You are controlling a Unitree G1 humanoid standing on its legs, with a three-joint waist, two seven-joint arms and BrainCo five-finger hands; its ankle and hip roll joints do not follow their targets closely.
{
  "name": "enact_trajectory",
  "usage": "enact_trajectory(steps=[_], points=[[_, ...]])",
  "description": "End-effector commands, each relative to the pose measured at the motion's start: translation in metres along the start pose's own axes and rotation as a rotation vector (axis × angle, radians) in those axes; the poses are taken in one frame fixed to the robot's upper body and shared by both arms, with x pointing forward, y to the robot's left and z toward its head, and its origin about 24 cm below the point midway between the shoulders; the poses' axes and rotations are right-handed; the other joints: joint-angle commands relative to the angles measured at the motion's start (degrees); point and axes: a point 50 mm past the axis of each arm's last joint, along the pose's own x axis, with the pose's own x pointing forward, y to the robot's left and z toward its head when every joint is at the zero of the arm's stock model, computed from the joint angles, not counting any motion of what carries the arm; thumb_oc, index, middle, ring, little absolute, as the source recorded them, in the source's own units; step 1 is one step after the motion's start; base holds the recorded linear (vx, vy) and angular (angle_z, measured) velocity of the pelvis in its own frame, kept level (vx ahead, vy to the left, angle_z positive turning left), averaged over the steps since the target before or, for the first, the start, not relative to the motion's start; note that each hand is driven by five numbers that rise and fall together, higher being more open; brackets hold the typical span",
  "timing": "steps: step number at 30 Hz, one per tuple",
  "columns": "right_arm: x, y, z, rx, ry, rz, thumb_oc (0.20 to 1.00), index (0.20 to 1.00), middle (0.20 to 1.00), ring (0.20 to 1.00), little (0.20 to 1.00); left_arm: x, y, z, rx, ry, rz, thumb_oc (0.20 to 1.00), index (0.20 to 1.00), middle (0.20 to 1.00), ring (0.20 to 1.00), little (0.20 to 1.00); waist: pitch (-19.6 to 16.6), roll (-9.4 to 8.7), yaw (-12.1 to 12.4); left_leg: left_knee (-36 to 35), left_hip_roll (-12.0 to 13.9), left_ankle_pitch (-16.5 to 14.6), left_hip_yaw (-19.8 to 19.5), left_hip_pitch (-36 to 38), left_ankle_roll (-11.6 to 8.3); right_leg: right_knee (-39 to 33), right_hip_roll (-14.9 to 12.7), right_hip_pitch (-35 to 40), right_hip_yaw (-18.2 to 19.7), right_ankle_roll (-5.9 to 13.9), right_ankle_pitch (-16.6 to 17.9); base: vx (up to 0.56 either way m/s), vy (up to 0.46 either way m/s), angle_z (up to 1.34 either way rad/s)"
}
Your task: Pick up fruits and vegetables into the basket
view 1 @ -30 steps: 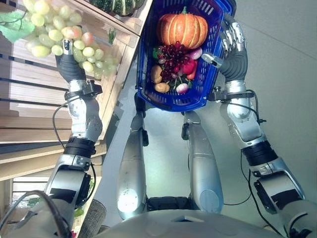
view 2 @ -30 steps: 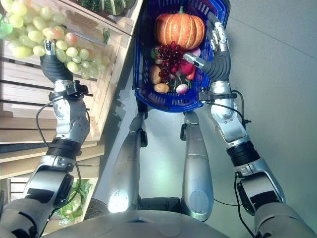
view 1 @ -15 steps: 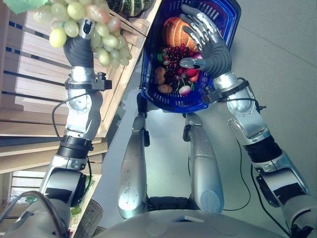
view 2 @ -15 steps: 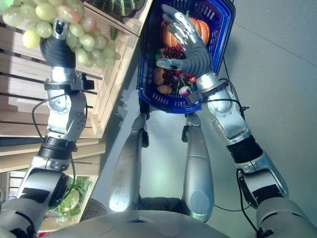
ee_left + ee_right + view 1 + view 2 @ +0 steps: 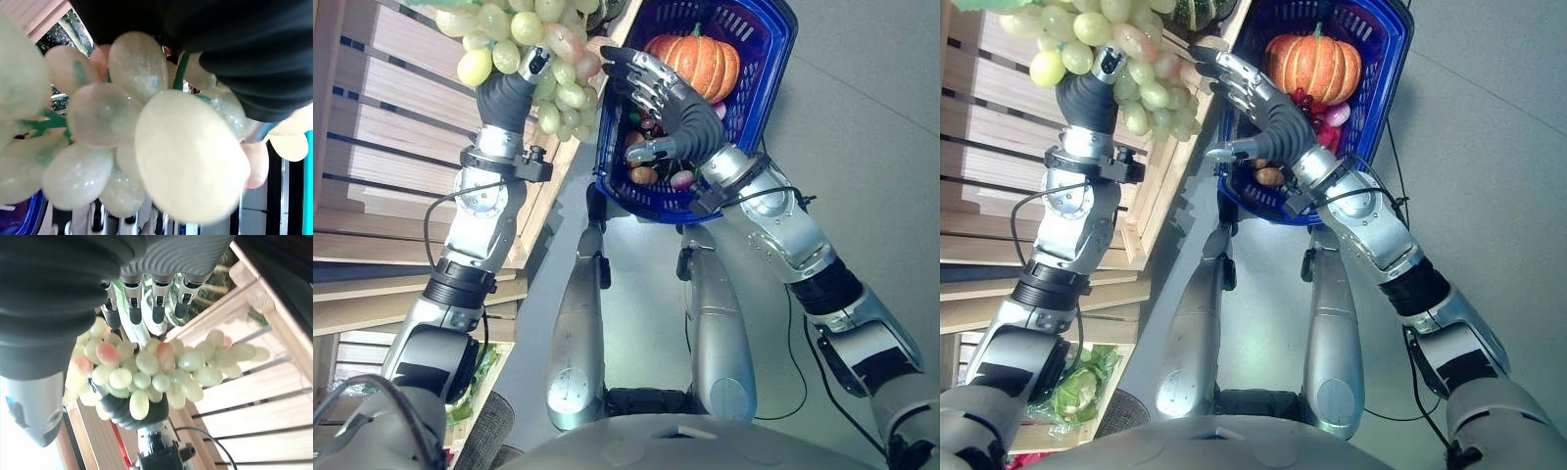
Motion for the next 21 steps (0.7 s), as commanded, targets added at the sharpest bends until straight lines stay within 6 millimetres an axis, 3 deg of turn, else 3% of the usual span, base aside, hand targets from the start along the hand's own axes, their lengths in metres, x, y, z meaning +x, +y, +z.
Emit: enact_trajectory(steps=[1,21], points=[[0.011,0.027,0.033,0.075,-0.173,0.120,1.000,1.000,1.000,1.000,1.000,0.014,-0.014,0.040,0.022,-0.209,-0.107,0.200,0.200,0.200,0.200,0.200,-2.3,-0.80,0.1,2.4,-5.8,-4.2,2.3,-1.4,3.38,-0.3,3.7,4.1,-4.0,0.49,-5.3,0.00,0.000,0.00],[0.017,0.046,0.032,0.121,-0.105,0.176,1.000,1.000,1.000,1.000,1.000,0.013,-0.032,0.052,0.078,-0.264,-0.224,0.200,0.200,0.200,0.200,0.200,-2.3,-1.20,0.7,1.6,-5.9,-3.8,2.1,-1.2,3.49,-1.2,4.0,4.2,-4.2,0.37,-4.8,0.00,0.000,0.00]])
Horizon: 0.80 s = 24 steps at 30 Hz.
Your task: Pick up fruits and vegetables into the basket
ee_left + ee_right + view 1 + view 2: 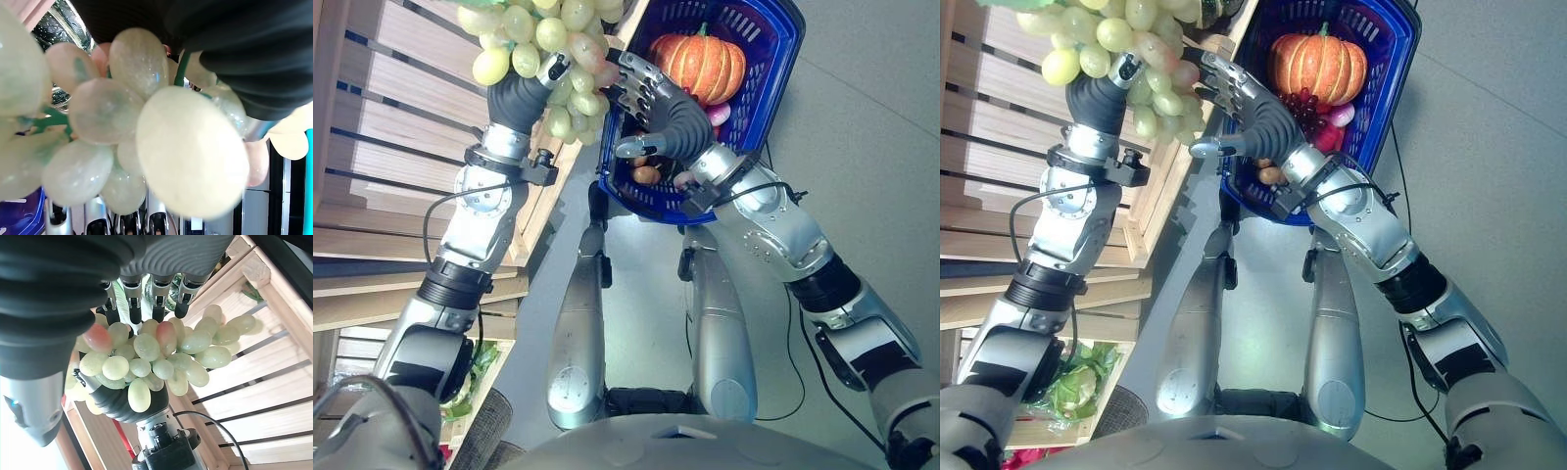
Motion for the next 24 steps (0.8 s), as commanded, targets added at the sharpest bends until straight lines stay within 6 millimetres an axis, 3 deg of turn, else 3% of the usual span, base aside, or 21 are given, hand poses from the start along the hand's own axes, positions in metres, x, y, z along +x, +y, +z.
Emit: enact_trajectory(steps=[1,24], points=[[0.009,0.038,0.028,0.031,-0.132,0.163,1.000,1.000,1.000,1.000,1.000,0.014,-0.022,0.048,0.044,-0.268,-0.132,0.200,0.200,0.200,0.200,0.200,-2.3,-1.24,0.1,1.5,-5.9,-3.7,2.1,-1.0,3.49,-1.1,4.1,4.4,-4.1,0.35,-4.7,0.00,0.000,0.00],[0.010,0.036,0.026,-0.028,-0.095,0.083,1.000,1.000,1.000,1.000,1.000,0.012,-0.027,0.066,0.030,-0.370,-0.166,0.200,0.200,0.200,0.200,0.200,-2.3,-1.63,0.4,0.2,-6.0,-3.4,1.8,-0.1,3.63,-2.2,4.2,5.1,-4.1,0.43,-4.2,0.00,0.000,0.00]])
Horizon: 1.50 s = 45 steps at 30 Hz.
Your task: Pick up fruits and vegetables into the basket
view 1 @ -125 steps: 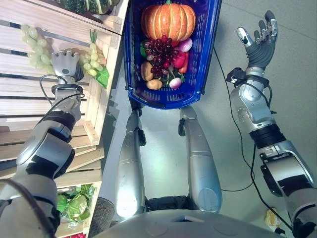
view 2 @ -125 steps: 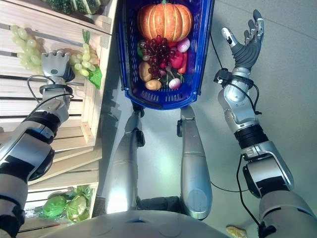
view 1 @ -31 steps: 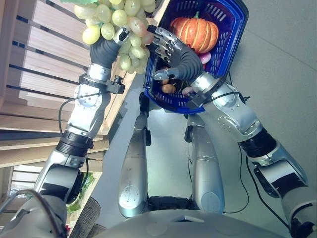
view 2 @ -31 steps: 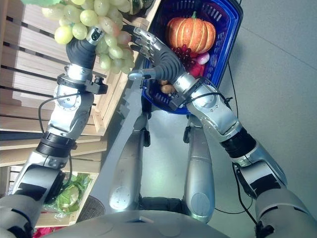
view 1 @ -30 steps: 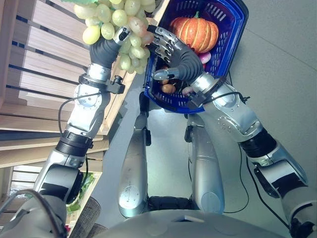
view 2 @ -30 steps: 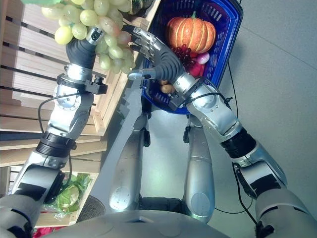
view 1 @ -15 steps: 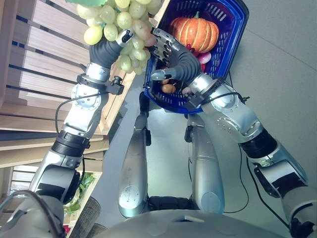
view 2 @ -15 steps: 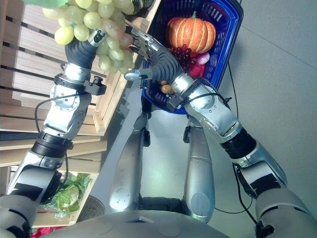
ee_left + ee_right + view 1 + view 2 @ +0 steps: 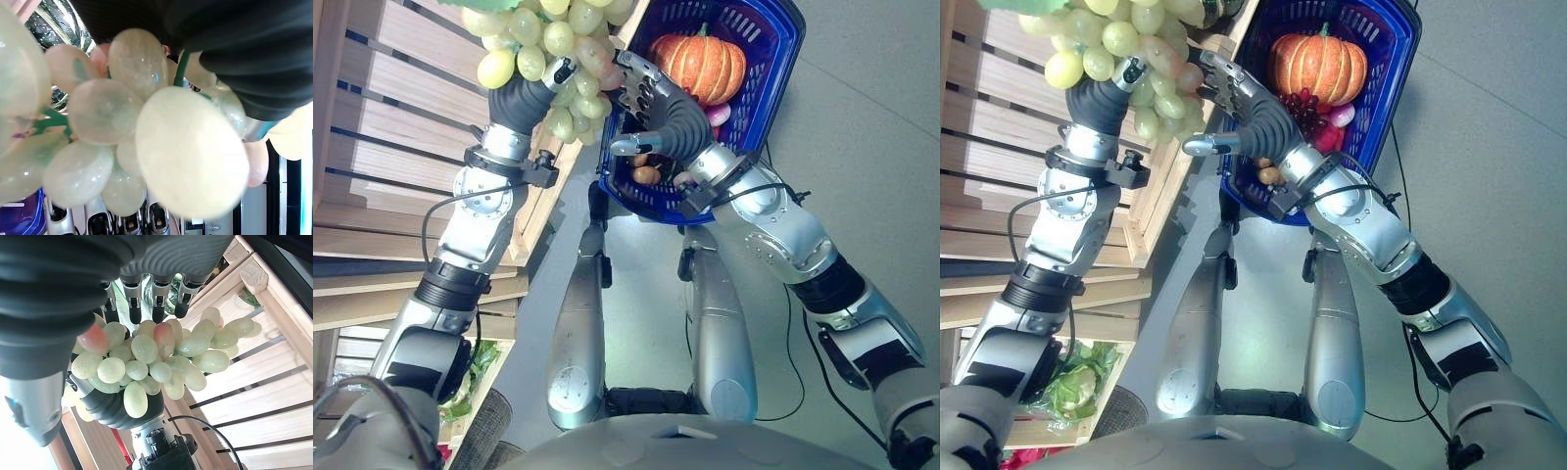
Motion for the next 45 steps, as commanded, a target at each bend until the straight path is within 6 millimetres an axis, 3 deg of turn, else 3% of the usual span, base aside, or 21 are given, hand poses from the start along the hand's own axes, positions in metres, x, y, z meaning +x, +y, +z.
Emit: enact_trajectory(steps=[1,12,16,45], points=[[0.009,0.032,0.022,0.002,-0.121,0.092,1.000,1.000,1.000,1.000,1.000,0.014,-0.022,0.061,-0.011,-0.352,-0.131,0.200,0.200,0.200,0.200,0.200,-2.3,-1.57,0.5,0.1,-6.0,-3.4,2.0,0.0,3.57,-2.2,4.1,5.1,-3.9,0.68,-4.4,0.00,0.000,0.00],[0.000,0.012,0.039,0.027,-0.317,-0.170,1.000,1.000,1.000,1.000,1.000,0.008,-0.010,0.061,-0.046,-0.387,0.069,0.200,0.200,0.200,0.200,0.200,-2.3,-1.46,-0.2,0.2,-6.2,-3.7,1.8,0.2,3.59,-2.1,4.4,5.0,-3.3,0.85,-4.5,0.00,0.000,0.00],[-0.001,0.012,0.039,0.033,-0.308,-0.201,1.000,1.000,1.000,1.000,1.000,0.007,-0.010,0.063,-0.047,-0.404,0.095,0.200,0.200,0.200,0.200,0.200,-2.3,-1.36,-0.3,0.2,-6.2,-3.8,1.9,0.2,3.57,-2.1,4.3,5.0,-3.3,0.82,-4.6,0.00,0.000,0.00],[0.015,0.037,0.021,0.022,-0.098,0.094,1.000,1.000,1.000,1.000,1.000,0.015,-0.022,0.070,-0.059,-0.417,-0.064,0.200,0.200,0.200,0.200,0.200,-2.3,-1.64,0.7,-0.2,-6.2,-3.5,1.8,0.7,3.54,-2.0,4.3,5.5,-4.1,0.76,-4.7,0.00,0.000,0.00]])
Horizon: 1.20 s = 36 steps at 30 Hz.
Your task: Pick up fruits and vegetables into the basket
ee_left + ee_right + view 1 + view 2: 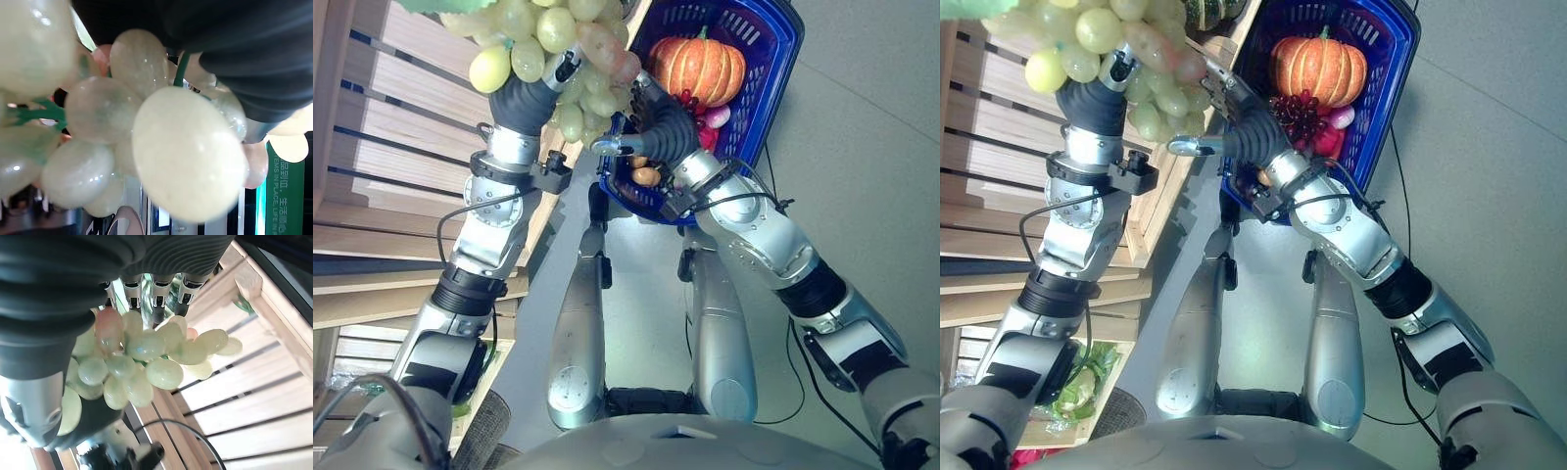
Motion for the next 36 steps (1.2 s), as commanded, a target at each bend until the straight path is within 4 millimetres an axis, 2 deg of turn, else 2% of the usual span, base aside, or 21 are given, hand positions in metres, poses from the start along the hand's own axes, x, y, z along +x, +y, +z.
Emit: enact_trajectory(steps=[1,11,13,14,36], points=[[0.006,0.024,0.031,0.037,-0.135,0.150,1.000,1.000,1.000,1.000,1.000,0.017,-0.008,0.045,-0.008,-0.252,-0.086,0.200,0.200,0.200,0.200,0.200,-2.3,-1.70,0.6,-0.2,-6.2,-3.6,1.9,0.3,3.55,-2.1,4.3,5.0,-4.0,0.78,-4.7,0.00,0.000,0.00],[0.008,0.026,0.031,0.045,-0.131,0.185,1.000,1.000,1.000,1.000,1.000,0.019,-0.011,0.043,-0.041,-0.247,-0.140,0.200,0.200,0.200,0.200,0.200,-2.3,-1.83,0.6,-0.4,-6.3,-3.6,2.0,0.6,3.64,-2.8,4.3,5.4,-3.8,0.80,-4.3,0.00,0.000,0.00],[0.008,0.026,0.031,0.045,-0.128,0.190,0.774,0.774,0.774,0.774,0.774,0.019,-0.011,0.043,-0.048,-0.247,-0.144,0.200,0.200,0.200,0.200,0.200,-2.3,-1.86,0.6,-0.4,-6.3,-3.6,2.1,0.6,3.66,-2.9,4.3,5.5,-3.8,0.79,-4.3,0.00,0.000,0.00],[0.008,0.026,0.031,0.055,-0.131,0.196,0.200,0.200,0.200,0.200,0.200,0.019,-0.011,0.043,-0.061,-0.246,-0.145,0.200,0.200,0.200,0.200,0.200,-2.3,-1.90,0.6,-0.4,-6.3,-3.6,2.1,0.6,3.67,-3.0,4.3,5.5,-3.8,0.79,-4.2,0.00,0.000,0.00],[0.010,0.032,0.038,0.079,-0.206,0.207,0.200,0.200,0.200,0.200,0.200,0.013,-0.005,0.028,-0.342,-0.177,0.014,0.200,0.200,0.200,0.200,0.200,-2.3,-1.66,0.7,-0.7,-6.8,-3.5,1.8,0.7,3.88,-3.8,4.0,5.6,-4.1,0.91,-3.6,0.00,0.000,0.00]])
